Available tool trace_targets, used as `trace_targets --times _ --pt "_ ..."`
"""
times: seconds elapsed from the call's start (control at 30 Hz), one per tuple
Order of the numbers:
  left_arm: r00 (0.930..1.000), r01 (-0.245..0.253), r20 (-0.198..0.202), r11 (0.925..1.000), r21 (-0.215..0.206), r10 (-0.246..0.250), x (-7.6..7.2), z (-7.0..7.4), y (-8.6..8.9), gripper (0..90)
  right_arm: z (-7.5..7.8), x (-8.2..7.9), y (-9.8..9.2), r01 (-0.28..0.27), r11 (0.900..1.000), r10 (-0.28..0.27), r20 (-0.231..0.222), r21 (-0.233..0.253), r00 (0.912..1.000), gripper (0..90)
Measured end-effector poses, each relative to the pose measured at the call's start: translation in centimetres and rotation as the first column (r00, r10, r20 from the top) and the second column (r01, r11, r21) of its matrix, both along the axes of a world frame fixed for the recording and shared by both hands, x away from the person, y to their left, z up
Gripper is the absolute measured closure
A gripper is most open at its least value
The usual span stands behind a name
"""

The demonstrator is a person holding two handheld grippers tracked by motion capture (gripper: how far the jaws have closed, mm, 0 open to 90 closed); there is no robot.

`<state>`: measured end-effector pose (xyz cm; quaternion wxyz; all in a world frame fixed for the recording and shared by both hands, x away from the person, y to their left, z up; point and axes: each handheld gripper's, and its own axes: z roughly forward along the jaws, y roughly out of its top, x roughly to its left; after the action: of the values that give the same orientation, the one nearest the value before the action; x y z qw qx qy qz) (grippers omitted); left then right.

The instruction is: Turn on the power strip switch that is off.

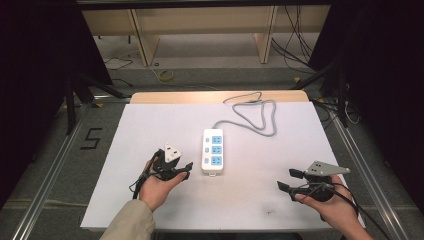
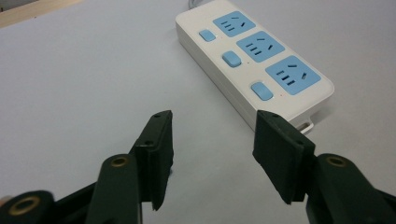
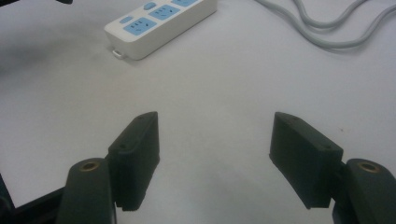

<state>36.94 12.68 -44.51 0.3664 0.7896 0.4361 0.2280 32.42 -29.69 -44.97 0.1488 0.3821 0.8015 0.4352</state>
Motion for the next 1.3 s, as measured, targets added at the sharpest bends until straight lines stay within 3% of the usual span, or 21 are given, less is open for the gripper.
trace_targets --times 0.37,0.77,1.3 --pt "0.9995 0.032 0.003 0.9994 0.014 -0.032 0.6 0.2 -0.6 65.4 0.1 0.0 -0.3 0.015 1.0 -0.015 0.004 0.004 0.9999 33.4" --pt "0.9999 0.015 -0.003 0.9999 0.006 -0.015 1.3 0.7 -1.2 88.5 0.0 -0.2 -0.4 0.015 1.0 -0.015 0.001 -0.008 0.9999 33.7" --pt "0.9995 0.014 -0.026 0.9998 -0.015 -0.015 2.6 0.8 -2.5 89.6 -0.2 -0.3 -0.3 0.015 1.0 -0.015 -0.004 -0.016 0.9999 33.7"
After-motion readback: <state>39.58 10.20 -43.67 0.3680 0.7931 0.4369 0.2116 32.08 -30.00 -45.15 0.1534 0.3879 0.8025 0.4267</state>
